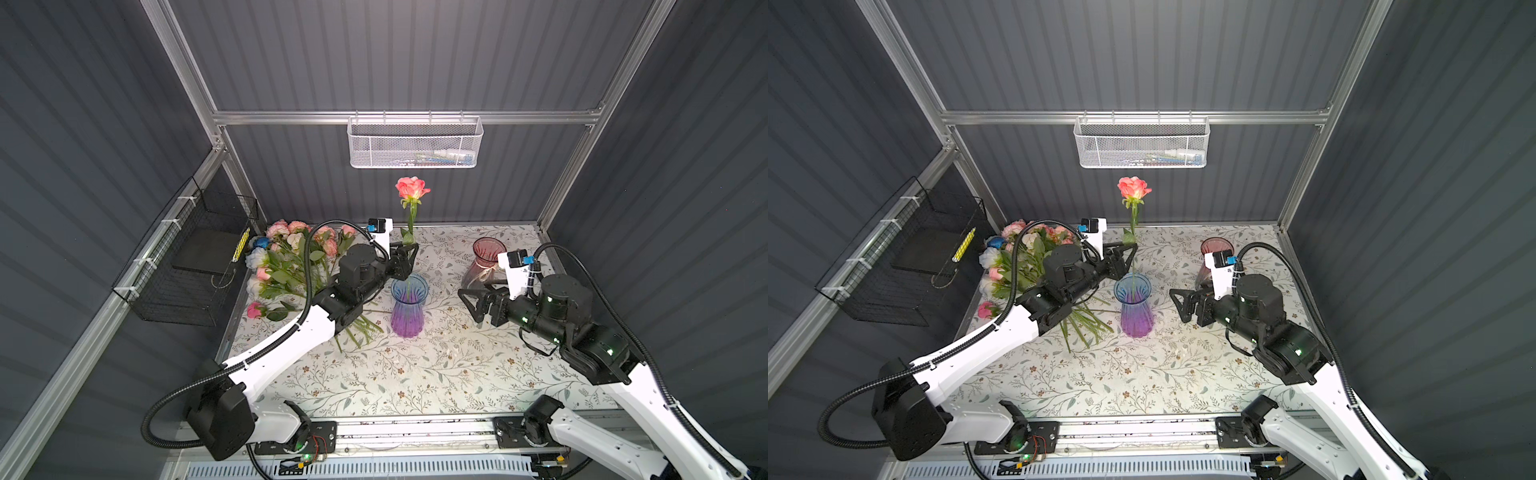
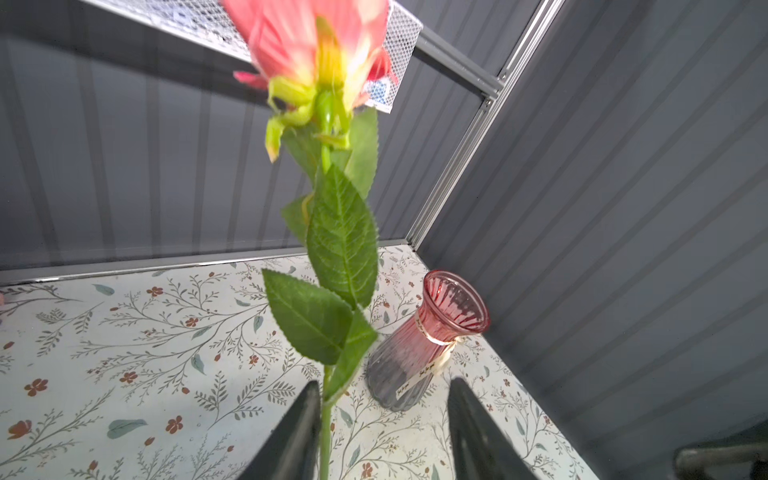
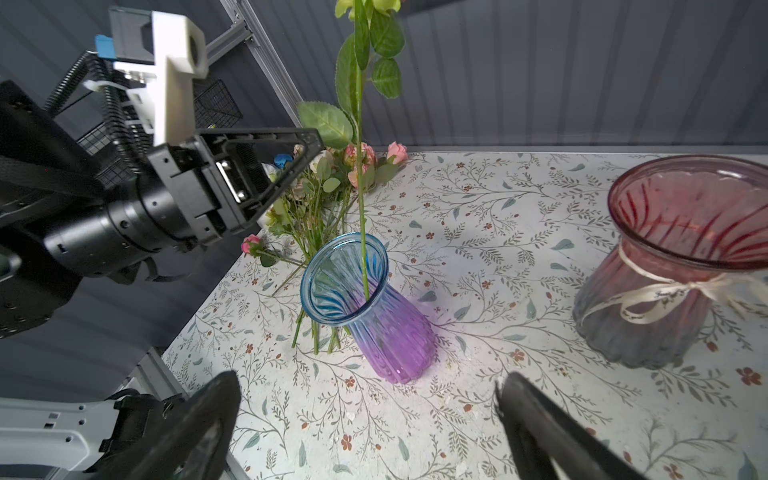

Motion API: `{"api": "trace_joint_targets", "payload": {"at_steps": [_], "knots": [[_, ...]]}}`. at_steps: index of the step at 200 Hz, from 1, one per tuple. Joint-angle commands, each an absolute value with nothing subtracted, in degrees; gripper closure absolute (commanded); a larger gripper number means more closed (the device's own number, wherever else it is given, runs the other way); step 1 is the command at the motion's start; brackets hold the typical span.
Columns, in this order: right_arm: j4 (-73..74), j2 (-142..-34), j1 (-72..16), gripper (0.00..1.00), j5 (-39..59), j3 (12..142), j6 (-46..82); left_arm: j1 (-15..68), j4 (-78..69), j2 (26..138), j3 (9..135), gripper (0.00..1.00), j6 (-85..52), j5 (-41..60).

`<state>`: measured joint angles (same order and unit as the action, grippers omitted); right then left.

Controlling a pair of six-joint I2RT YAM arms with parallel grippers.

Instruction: Arrange the flowers into the vase

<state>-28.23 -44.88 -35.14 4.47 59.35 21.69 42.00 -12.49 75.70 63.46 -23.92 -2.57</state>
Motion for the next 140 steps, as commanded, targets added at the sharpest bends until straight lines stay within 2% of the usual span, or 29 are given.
{"api": "trace_joint_targets", "payload": {"at_steps": [1, 9, 12, 14, 54, 76, 85, 100, 114, 126, 140], "knots": [[-26.34, -43.60, -34.82, 0.01, 1.29, 58.32, 23.45, 42.36, -11.59, 71.21, 63.97, 0.31, -24.70, -3.86], [-26.50, -43.69, -34.84, 0.01, 1.14, 58.18, 23.47, 42.36, -10.83, 69.82, 63.98, 0.19, -24.63, -4.24], [-26.54, -43.73, -34.83, 0.01, 1.14, 58.16, 23.40, 42.34, -10.44, 69.34, 64.05, 0.04, -24.65, -4.41], [-26.54, -43.69, -34.83, 0.01, 1.14, 58.11, 23.34, 42.36, -10.17, 68.95, 64.07, 0.01, -24.62, -4.46], [-26.70, -44.59, -34.55, 0.01, 1.71, 56.54, 22.94, 42.36, -1.57, 61.57, 62.94, 0.00, -24.43, -8.99], [-26.16, -45.08, -34.49, 0.03, 2.00, 55.04, 23.61, 42.21, 3.18, 55.36, 57.97, 0.01, -26.20, -16.49], [-25.69, -45.17, -34.41, 0.05, 2.35, 54.45, 23.96, 42.25, 5.77, 52.80, 56.24, 0.06, -27.09, -19.86], [-24.67, -45.34, -34.35, 0.08, 3.19, 53.52, 24.64, 41.98, 9.84, 49.49, 53.92, 0.23, -28.61, -24.18], [-23.78, -45.42, -34.17, 0.10, 3.77, 52.90, 25.21, 40.55, 13.46, 47.55, 52.09, 0.29, -30.61, -26.25], [-23.47, -45.60, -33.88, 0.12, 3.87, 52.58, 25.62, 37.15, 16.55, 47.05, 50.80, 0.32, -32.92, -24.93], [-23.30, -45.94, -33.57, 0.13, 4.24, 52.47, 25.84, 29.77, 18.87, 48.11, 49.78, 0.39, -35.51, -17.63]]}}
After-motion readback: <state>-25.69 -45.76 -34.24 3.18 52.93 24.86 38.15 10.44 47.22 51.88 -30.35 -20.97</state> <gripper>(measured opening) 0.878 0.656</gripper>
